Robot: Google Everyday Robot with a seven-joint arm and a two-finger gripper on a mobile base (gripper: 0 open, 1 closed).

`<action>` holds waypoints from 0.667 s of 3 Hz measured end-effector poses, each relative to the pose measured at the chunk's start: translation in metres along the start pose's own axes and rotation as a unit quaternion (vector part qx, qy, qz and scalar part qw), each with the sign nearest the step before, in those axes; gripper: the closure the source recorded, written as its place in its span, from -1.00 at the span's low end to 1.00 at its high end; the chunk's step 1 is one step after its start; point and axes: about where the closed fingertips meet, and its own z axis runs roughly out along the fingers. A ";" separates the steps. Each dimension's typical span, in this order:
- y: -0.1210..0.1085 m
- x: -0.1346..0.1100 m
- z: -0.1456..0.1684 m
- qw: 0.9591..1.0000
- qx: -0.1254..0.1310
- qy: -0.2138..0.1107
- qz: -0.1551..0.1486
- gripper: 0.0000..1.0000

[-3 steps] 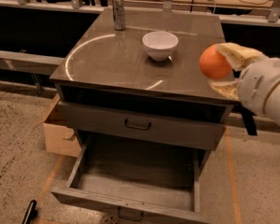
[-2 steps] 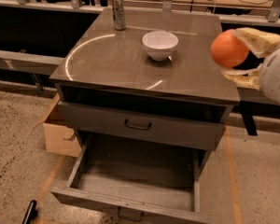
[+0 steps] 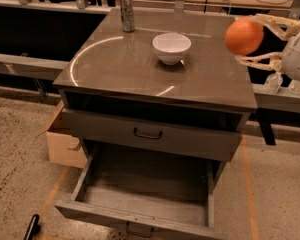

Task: Pick orange from middle drawer and place on counter

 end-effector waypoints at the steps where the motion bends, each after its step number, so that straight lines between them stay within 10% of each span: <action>1: 0.007 0.019 0.030 0.999 -0.006 -0.033 0.040 1.00; 2: 0.010 0.031 0.043 0.997 -0.008 -0.049 0.061 1.00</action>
Offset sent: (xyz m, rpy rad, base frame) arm 0.0737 0.0075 -0.0268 0.1634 0.0790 0.1466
